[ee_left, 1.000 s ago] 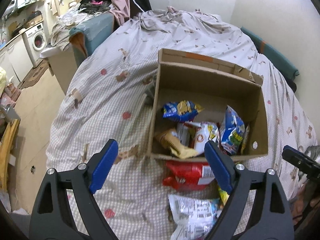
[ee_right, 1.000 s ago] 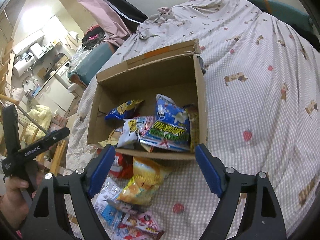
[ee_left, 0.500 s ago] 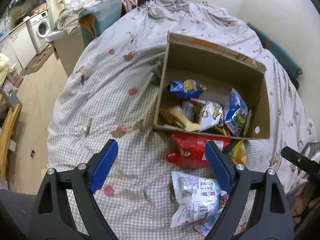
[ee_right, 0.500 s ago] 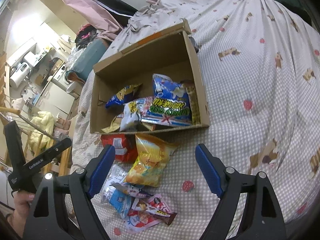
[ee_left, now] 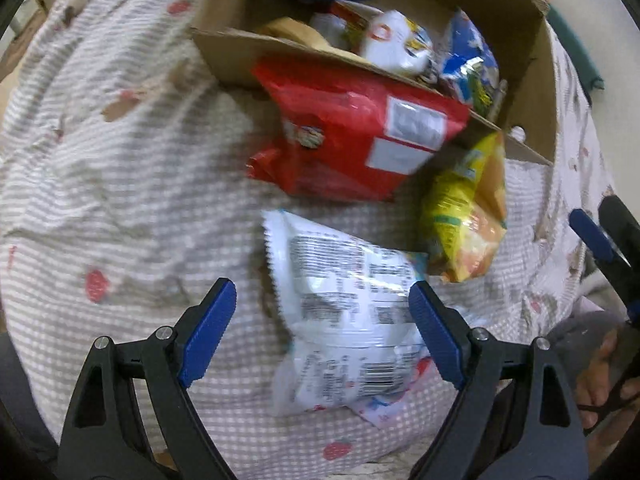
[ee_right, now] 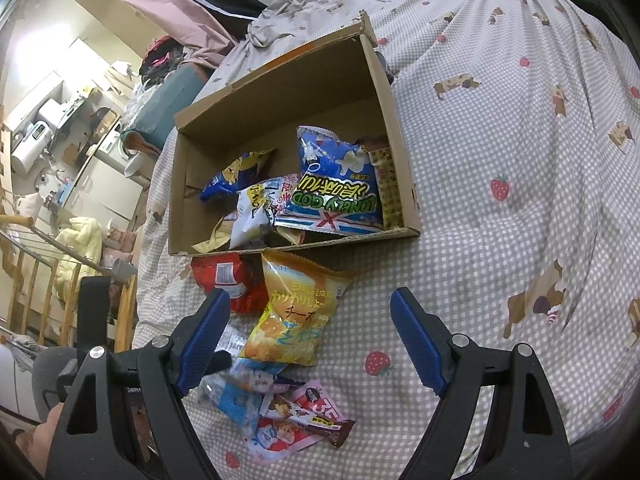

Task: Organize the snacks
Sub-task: 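Grasp the white chip bag with the left tool while the right tool reaches the yellow chip bag, then carry the white chip bag over the box with the left tool while the right tool carries the yellow bag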

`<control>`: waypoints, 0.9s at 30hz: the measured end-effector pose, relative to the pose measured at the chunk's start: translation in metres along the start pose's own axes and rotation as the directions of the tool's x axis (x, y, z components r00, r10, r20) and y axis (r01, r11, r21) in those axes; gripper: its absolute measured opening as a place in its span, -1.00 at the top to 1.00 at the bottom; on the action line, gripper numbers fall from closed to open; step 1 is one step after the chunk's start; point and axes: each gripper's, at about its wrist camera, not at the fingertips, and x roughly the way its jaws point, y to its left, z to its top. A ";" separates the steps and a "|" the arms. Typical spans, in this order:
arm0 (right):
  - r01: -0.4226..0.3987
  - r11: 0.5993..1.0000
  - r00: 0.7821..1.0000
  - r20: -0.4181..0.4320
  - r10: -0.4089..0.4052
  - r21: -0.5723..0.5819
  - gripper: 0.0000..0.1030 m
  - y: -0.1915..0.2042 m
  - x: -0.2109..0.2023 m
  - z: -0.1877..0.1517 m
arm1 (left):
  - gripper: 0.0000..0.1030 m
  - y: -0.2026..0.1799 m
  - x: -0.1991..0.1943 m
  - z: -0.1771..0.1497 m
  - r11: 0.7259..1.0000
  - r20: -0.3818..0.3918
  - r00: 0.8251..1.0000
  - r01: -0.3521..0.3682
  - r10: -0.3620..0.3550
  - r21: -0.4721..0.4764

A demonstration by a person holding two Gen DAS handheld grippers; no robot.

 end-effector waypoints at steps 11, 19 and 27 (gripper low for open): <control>0.000 1.000 1.000 -0.025 0.000 0.006 -0.64 -0.001 0.007 0.000 | -0.67 -0.023 0.025 -0.011 0.996 -0.103 0.992 0.079 -0.075 0.039; 0.014 1.000 0.999 -0.047 -0.014 -0.005 -0.64 0.001 0.013 -0.002 | 0.08 -0.049 0.033 -0.019 0.988 -0.129 0.989 0.092 -0.076 0.123; 0.008 1.000 0.998 -0.066 -0.008 0.010 -0.64 -0.002 0.018 -0.002 | 0.21 -0.033 -0.023 -0.015 0.994 0.027 1.000 0.011 -0.014 0.112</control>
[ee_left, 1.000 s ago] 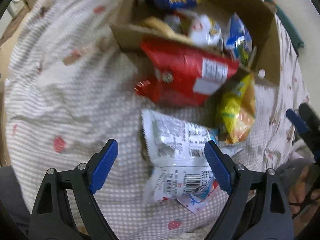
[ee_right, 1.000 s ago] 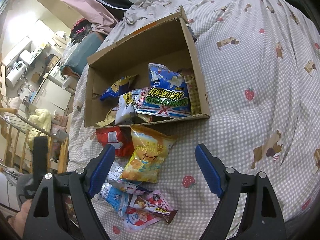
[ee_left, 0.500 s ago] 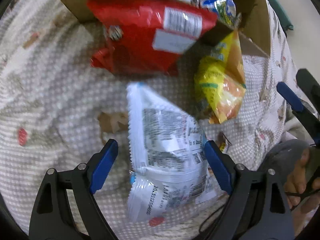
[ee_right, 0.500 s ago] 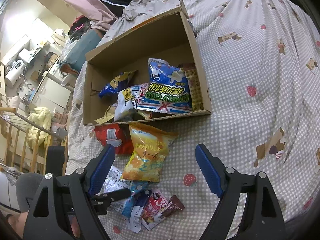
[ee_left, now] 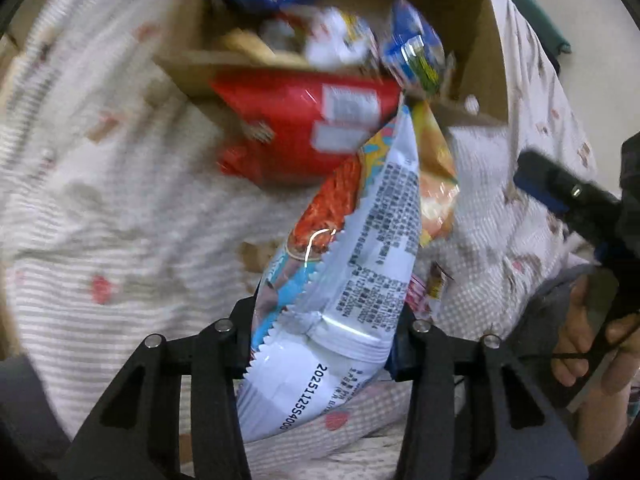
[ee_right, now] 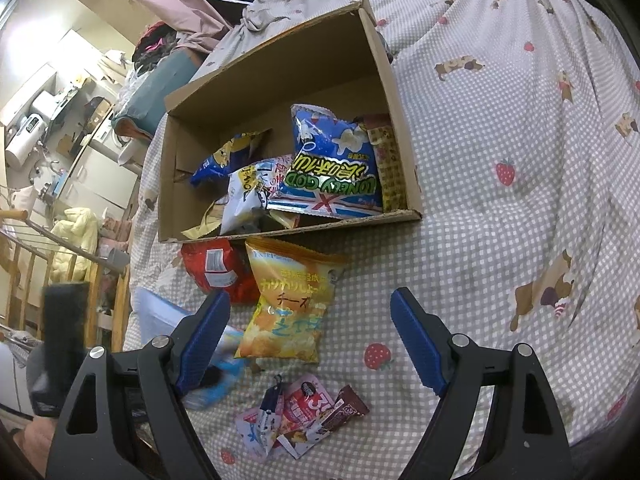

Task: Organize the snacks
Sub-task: 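Carry the white chip bag over the box with the left tool while the right tool carries the yellow bag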

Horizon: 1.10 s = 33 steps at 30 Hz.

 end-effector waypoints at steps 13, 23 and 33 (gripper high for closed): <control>-0.057 0.997 0.972 -0.223 0.067 0.050 -0.64 0.015 0.079 -0.001 | 0.21 0.032 -0.015 0.003 0.984 0.092 0.988 -0.113 0.126 -0.137; 0.176 0.969 0.965 -0.162 -0.204 -0.170 -0.64 0.051 0.099 -0.008 | 0.21 0.033 0.000 0.009 0.981 0.071 0.987 -0.130 0.141 -0.141; 0.062 0.998 0.975 -0.216 -0.058 0.014 0.11 0.001 0.088 0.003 | 0.21 0.030 -0.001 0.004 0.982 0.072 0.987 -0.132 0.142 -0.135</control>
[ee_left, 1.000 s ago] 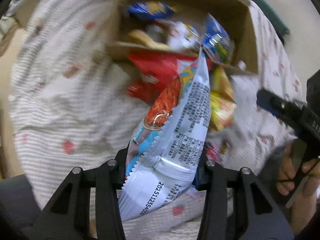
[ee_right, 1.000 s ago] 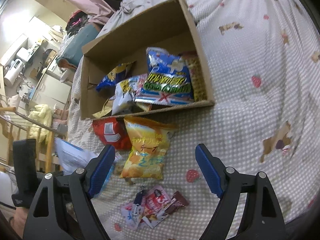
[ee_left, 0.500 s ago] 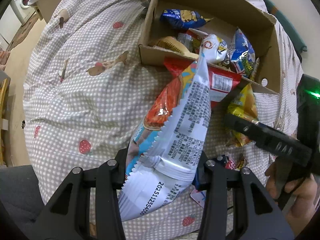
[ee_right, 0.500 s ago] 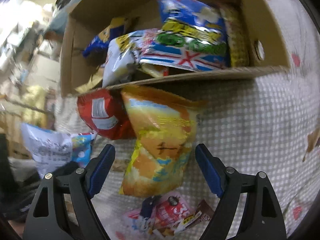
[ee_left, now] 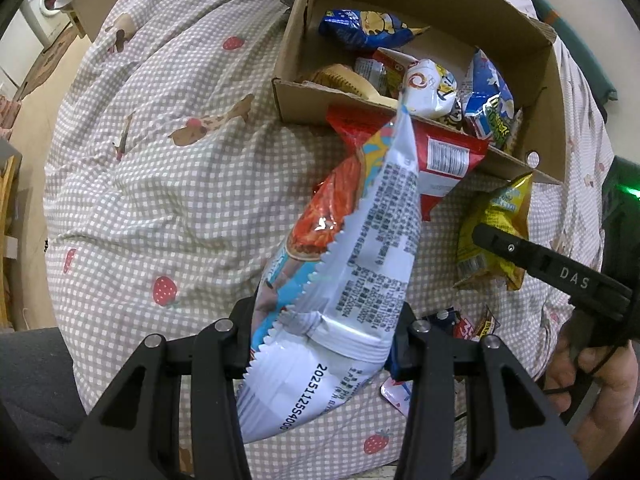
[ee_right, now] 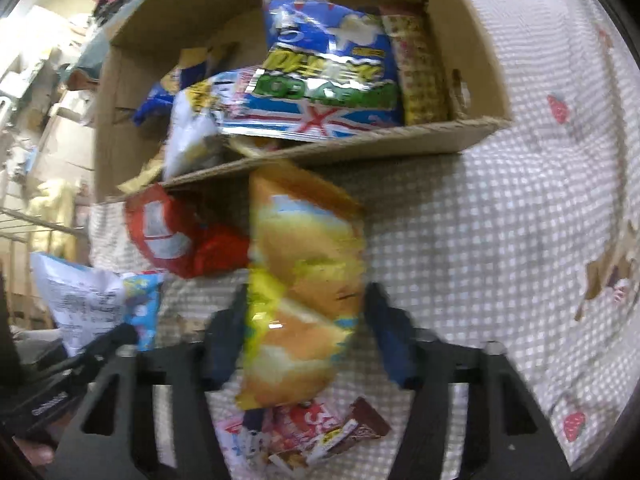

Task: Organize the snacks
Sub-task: 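Carry the white chip bag over the box with the left tool while the right tool carries the yellow bag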

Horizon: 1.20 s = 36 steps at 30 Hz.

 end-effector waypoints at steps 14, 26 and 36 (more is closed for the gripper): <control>-0.305 0.952 0.946 0.115 0.304 -0.008 0.41 -0.002 -0.073 -0.045 | 0.21 0.013 -0.031 -0.022 1.000 0.079 0.997 0.015 -0.015 -0.008; -0.255 0.958 0.916 0.283 0.284 -0.133 0.41 0.009 -0.133 -0.025 | 0.21 0.017 -0.092 0.032 1.000 0.263 0.964 0.030 -0.030 0.005; -0.073 0.987 0.921 0.369 0.123 -0.146 0.39 0.011 -0.135 0.046 | 0.21 -0.023 -0.078 0.105 0.995 0.258 0.965 0.014 -0.039 0.099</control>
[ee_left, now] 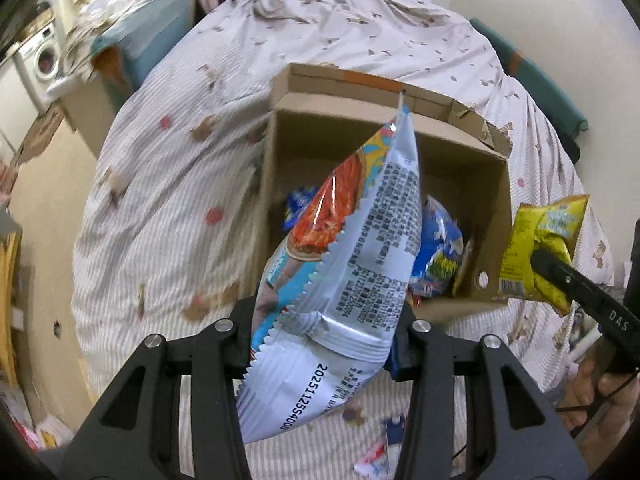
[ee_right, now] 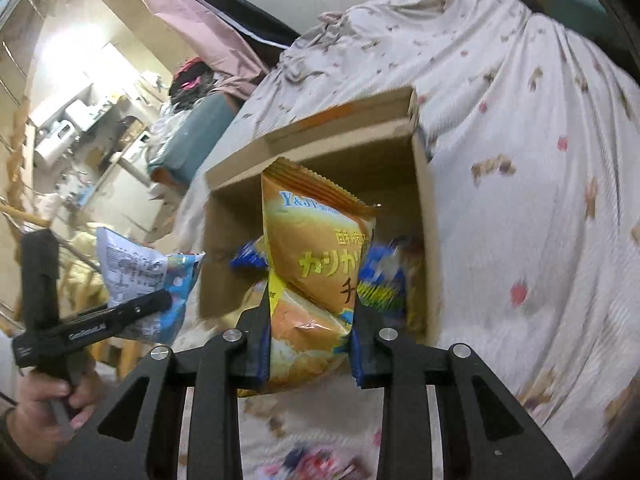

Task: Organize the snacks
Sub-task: 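Carry the white chip bag over the box with the left tool while the right tool carries the yellow bag, then release the white chip bag and yellow chip bag into the box with both tools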

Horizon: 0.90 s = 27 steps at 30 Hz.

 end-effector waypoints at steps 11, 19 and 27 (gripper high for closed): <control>0.165 0.983 0.986 -0.014 -0.166 -0.080 0.38 -0.018 0.063 0.036 | 0.20 -0.006 0.070 0.036 0.991 -0.002 0.991 0.132 -0.132 -0.029; 0.207 0.972 0.976 -0.041 -0.212 -0.110 0.35 -0.025 0.084 0.029 | 0.17 -0.009 0.088 0.042 0.985 -0.039 0.985 0.167 -0.169 -0.049; 0.090 0.995 0.996 -0.025 -0.091 -0.040 -0.29 -0.029 0.079 0.034 | -0.25 -0.010 0.081 0.047 0.993 -0.011 0.993 0.118 -0.119 -0.024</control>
